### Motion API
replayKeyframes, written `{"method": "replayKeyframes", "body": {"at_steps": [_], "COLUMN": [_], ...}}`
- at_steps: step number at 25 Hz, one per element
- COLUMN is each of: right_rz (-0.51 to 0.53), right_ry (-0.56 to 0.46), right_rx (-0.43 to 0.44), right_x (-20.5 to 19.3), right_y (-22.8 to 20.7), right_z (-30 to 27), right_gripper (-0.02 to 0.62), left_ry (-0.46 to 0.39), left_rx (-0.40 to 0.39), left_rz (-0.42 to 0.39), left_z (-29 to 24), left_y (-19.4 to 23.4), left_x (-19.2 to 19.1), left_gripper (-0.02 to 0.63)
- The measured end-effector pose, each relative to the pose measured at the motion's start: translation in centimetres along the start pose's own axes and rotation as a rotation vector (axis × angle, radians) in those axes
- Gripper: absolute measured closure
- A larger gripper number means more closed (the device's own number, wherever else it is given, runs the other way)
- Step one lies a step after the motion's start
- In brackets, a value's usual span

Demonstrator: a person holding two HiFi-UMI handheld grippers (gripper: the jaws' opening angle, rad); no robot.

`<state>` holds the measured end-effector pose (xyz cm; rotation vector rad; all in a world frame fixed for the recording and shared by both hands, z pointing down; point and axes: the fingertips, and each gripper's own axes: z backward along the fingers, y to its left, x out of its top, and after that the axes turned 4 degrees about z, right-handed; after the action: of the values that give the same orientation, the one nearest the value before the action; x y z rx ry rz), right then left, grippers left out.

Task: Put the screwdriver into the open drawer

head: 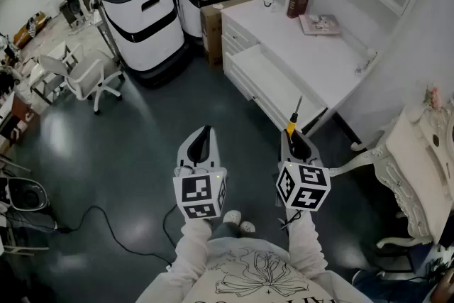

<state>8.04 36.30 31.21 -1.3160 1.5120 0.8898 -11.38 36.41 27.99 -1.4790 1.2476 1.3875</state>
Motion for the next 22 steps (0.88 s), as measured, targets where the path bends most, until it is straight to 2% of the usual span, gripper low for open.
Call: {"method": "replayKeyframes", "body": {"at_steps": [14,22], "right_rz": [-0.006,-0.05], "right_ry": [0.016,0.008], "right_rx": [0.005,-0.015], "right_x": [-0.2,0.2], "right_y": [0.2,0.0], "right_z": [-2.0,-4.0], "right_gripper": [0.528,0.528], "left_ry": [0.008,0.012], "left_rx": [-0.011,-0.025], "left_rz": [0.006,0.007], "left_z": [-1.8,-3.7], "left_y": [0.7,1.7], "left_x": [-0.1,0.0], "left_gripper": [0.598,0.598]}}
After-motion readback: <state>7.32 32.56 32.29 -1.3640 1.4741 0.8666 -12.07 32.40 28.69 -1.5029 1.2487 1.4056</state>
